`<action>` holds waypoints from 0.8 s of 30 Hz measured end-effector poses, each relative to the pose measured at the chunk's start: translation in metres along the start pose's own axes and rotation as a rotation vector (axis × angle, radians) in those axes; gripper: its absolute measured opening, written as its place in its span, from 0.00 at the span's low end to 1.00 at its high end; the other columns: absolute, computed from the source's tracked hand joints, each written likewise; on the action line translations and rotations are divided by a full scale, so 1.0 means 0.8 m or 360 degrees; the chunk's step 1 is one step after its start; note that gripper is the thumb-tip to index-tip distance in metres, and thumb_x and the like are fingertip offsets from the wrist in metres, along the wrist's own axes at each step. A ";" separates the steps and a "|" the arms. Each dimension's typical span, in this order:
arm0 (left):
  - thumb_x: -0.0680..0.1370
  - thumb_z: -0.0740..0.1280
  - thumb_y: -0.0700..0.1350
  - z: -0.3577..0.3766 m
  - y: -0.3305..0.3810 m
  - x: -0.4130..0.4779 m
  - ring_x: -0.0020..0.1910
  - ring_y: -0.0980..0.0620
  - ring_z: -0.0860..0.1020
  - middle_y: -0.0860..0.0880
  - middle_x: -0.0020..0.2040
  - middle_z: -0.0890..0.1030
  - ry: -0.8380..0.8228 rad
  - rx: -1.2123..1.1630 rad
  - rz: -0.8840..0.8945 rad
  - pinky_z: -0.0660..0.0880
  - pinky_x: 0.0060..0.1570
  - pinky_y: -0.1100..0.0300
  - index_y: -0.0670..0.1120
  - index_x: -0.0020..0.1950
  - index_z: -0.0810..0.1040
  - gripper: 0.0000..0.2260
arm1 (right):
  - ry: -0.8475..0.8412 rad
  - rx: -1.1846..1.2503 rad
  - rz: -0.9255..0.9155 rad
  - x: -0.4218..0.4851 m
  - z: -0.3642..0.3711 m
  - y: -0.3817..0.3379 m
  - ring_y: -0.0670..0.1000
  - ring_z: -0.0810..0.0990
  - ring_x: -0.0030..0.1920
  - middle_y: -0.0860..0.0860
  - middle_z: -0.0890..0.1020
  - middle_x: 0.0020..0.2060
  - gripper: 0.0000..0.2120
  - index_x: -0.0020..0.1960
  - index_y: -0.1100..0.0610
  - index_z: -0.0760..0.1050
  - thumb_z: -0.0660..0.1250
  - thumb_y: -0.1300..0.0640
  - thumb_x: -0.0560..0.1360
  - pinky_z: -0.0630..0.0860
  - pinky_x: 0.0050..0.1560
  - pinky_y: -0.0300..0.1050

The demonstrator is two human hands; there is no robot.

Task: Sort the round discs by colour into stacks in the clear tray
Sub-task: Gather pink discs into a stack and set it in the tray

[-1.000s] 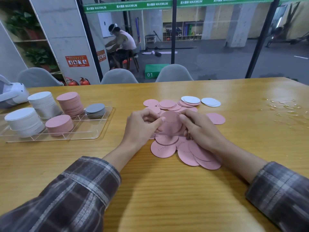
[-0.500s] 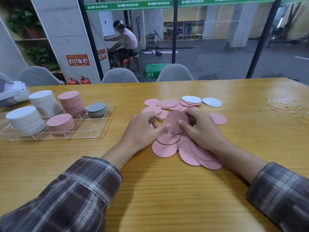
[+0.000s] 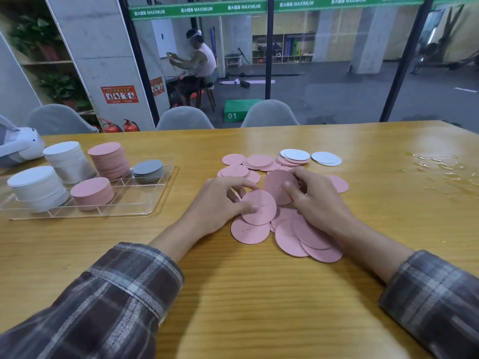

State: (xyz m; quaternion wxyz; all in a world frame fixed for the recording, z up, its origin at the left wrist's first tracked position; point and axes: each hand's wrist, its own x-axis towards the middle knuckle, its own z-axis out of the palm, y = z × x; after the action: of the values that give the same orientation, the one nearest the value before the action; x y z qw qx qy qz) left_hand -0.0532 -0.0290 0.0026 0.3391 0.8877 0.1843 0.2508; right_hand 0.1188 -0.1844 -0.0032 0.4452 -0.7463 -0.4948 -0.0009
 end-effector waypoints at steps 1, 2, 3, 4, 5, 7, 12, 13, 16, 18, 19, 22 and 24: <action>0.71 0.82 0.46 0.000 0.001 0.000 0.36 0.58 0.77 0.52 0.43 0.82 0.0021 -0.0069 -0.0011 0.75 0.41 0.69 0.57 0.57 0.86 0.16 | -0.0018 0.0019 0.0014 0.000 0.000 0.000 0.50 0.76 0.34 0.43 0.76 0.32 0.07 0.47 0.53 0.77 0.63 0.58 0.82 0.77 0.42 0.55; 0.71 0.81 0.44 0.001 0.003 0.000 0.37 0.57 0.77 0.52 0.44 0.82 0.0048 -0.0140 -0.0018 0.78 0.41 0.66 0.57 0.57 0.86 0.16 | -0.0039 0.0035 0.0026 0.000 0.000 0.000 0.53 0.78 0.36 0.45 0.77 0.33 0.07 0.48 0.53 0.77 0.62 0.58 0.83 0.78 0.43 0.58; 0.72 0.81 0.42 0.001 0.005 -0.001 0.37 0.58 0.78 0.52 0.44 0.82 0.0082 -0.0195 -0.0015 0.79 0.41 0.65 0.56 0.57 0.86 0.17 | -0.0065 0.0047 0.0030 0.000 0.000 0.000 0.56 0.79 0.37 0.47 0.79 0.34 0.08 0.48 0.53 0.78 0.62 0.58 0.83 0.79 0.44 0.60; 0.72 0.81 0.41 0.002 0.007 -0.002 0.38 0.58 0.79 0.51 0.44 0.83 0.0121 -0.0229 -0.0006 0.78 0.41 0.67 0.55 0.57 0.86 0.16 | -0.0092 0.0057 0.0028 -0.001 0.000 -0.001 0.57 0.80 0.38 0.49 0.80 0.35 0.08 0.49 0.53 0.78 0.61 0.57 0.83 0.79 0.44 0.61; 0.72 0.81 0.40 0.003 0.010 -0.004 0.38 0.60 0.80 0.51 0.43 0.84 0.0161 -0.0248 0.0009 0.77 0.40 0.70 0.55 0.55 0.86 0.16 | -0.0118 0.0065 0.0024 -0.001 0.000 -0.001 0.58 0.80 0.38 0.50 0.80 0.36 0.08 0.49 0.53 0.78 0.60 0.56 0.83 0.79 0.44 0.61; 0.71 0.81 0.40 0.005 0.013 -0.005 0.39 0.60 0.81 0.52 0.41 0.85 0.0243 -0.0252 0.0050 0.75 0.41 0.71 0.56 0.51 0.85 0.14 | -0.0150 0.0098 0.0010 -0.003 0.000 -0.004 0.56 0.80 0.38 0.48 0.81 0.35 0.09 0.51 0.53 0.79 0.60 0.56 0.84 0.79 0.44 0.60; 0.68 0.83 0.44 0.010 0.013 -0.004 0.40 0.57 0.82 0.55 0.40 0.85 0.0379 -0.0179 0.0138 0.75 0.44 0.71 0.52 0.47 0.85 0.12 | -0.0228 0.0198 -0.0003 -0.006 0.002 -0.013 0.48 0.79 0.33 0.48 0.80 0.34 0.11 0.54 0.57 0.79 0.59 0.57 0.85 0.81 0.43 0.56; 0.68 0.83 0.44 0.011 0.013 -0.005 0.41 0.57 0.82 0.55 0.40 0.85 0.0389 -0.0175 0.0145 0.75 0.45 0.71 0.52 0.47 0.85 0.12 | -0.0254 0.0212 -0.0006 -0.007 0.003 -0.014 0.49 0.79 0.34 0.49 0.80 0.34 0.11 0.54 0.58 0.79 0.59 0.56 0.85 0.81 0.43 0.56; 0.69 0.83 0.43 0.013 0.013 -0.005 0.41 0.57 0.83 0.55 0.42 0.85 0.0388 -0.0191 0.0150 0.75 0.46 0.71 0.53 0.48 0.85 0.12 | -0.0287 0.0173 -0.0078 -0.009 0.004 -0.015 0.48 0.81 0.41 0.47 0.83 0.40 0.09 0.56 0.55 0.79 0.63 0.53 0.84 0.79 0.45 0.53; 0.70 0.82 0.42 0.014 0.012 -0.005 0.43 0.58 0.83 0.54 0.45 0.85 0.0376 -0.0176 0.0150 0.75 0.47 0.71 0.53 0.50 0.86 0.12 | -0.0295 0.0140 -0.0127 -0.009 0.004 -0.014 0.43 0.82 0.46 0.42 0.84 0.45 0.08 0.60 0.51 0.80 0.66 0.52 0.82 0.77 0.47 0.43; 0.71 0.81 0.42 0.014 0.012 -0.005 0.44 0.59 0.84 0.54 0.47 0.85 0.0365 -0.0159 0.0148 0.75 0.47 0.71 0.52 0.52 0.86 0.12 | -0.0295 0.0124 -0.0139 -0.008 0.004 -0.013 0.41 0.82 0.46 0.40 0.84 0.46 0.09 0.61 0.50 0.80 0.67 0.53 0.81 0.76 0.47 0.40; 0.72 0.79 0.39 0.014 0.011 -0.005 0.47 0.58 0.84 0.52 0.51 0.85 0.0302 -0.0138 0.0157 0.78 0.47 0.70 0.51 0.56 0.86 0.14 | -0.0268 0.0074 -0.0151 -0.007 0.004 -0.009 0.42 0.81 0.46 0.40 0.84 0.46 0.10 0.61 0.50 0.80 0.68 0.54 0.81 0.77 0.48 0.42; 0.73 0.79 0.41 0.013 0.008 -0.005 0.48 0.57 0.82 0.53 0.51 0.84 0.0247 -0.0084 0.0155 0.79 0.44 0.69 0.51 0.58 0.86 0.15 | -0.0232 0.0062 -0.0142 -0.007 0.004 -0.009 0.43 0.81 0.46 0.42 0.84 0.46 0.09 0.60 0.52 0.80 0.68 0.55 0.80 0.77 0.49 0.43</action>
State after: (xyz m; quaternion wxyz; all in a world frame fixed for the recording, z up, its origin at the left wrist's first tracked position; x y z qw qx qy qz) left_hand -0.0498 -0.0411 -0.0007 0.3346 0.8643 0.1599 0.3398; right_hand 0.1095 -0.1854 -0.0029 0.4220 -0.7128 -0.5585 0.0432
